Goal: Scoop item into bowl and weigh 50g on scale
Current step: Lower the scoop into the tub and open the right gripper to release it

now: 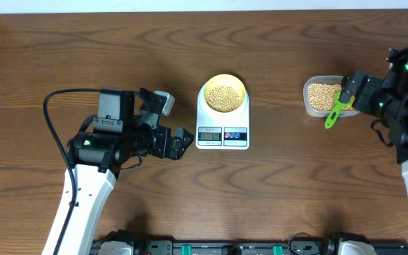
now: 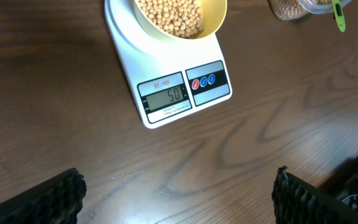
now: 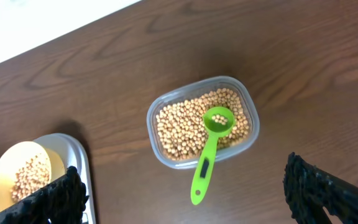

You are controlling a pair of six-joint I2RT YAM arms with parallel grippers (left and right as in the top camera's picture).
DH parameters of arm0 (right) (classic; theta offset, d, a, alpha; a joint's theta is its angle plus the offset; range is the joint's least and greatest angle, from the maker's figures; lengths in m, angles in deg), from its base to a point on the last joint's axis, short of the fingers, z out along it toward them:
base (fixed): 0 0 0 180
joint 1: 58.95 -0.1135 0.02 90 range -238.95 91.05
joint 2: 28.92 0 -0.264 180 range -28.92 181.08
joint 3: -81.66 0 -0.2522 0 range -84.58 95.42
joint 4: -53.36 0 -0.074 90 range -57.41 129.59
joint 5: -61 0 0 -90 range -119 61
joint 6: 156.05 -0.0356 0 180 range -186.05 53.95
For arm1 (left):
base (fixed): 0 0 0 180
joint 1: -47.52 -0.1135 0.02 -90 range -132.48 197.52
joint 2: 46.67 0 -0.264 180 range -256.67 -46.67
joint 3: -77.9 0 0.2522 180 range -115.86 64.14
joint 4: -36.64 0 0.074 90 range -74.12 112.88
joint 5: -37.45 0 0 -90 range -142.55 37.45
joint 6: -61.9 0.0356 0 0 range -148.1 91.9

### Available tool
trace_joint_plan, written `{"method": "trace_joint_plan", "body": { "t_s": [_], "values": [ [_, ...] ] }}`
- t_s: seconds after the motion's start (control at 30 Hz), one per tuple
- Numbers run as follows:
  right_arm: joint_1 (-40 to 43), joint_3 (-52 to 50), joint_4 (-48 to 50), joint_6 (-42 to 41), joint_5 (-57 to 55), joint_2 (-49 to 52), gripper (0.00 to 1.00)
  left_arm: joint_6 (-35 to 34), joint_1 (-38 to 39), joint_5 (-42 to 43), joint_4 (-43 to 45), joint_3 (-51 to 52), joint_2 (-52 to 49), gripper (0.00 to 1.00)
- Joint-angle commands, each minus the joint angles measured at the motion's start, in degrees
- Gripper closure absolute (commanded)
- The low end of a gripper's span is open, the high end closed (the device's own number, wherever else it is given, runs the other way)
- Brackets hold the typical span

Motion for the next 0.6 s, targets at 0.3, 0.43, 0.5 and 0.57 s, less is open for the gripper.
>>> {"method": "trace_joint_plan", "body": {
  "t_s": [0.3,0.43,0.5,0.57],
  "values": [
    [-0.1,0.2,-3.1,-2.3,6.8,-2.8,0.01,1.0,0.1,0.9,-0.1,-0.1,0.0,0.02],
    [-0.1,0.2,-4.8,-2.3,6.8,-2.8,0.01,1.0,0.1,0.9,-0.1,-0.1,0.0,0.02],
    [-0.1,0.2,-5.5,-2.3,6.9,-2.8,0.00,1.0,0.1,0.9,-0.1,-0.1,0.0,0.02],
    [-0.1,0.2,-6.0,-2.3,6.8,-2.8,0.01,1.0,0.1,0.9,-0.1,-0.1,0.0,0.02]
  ]
}}
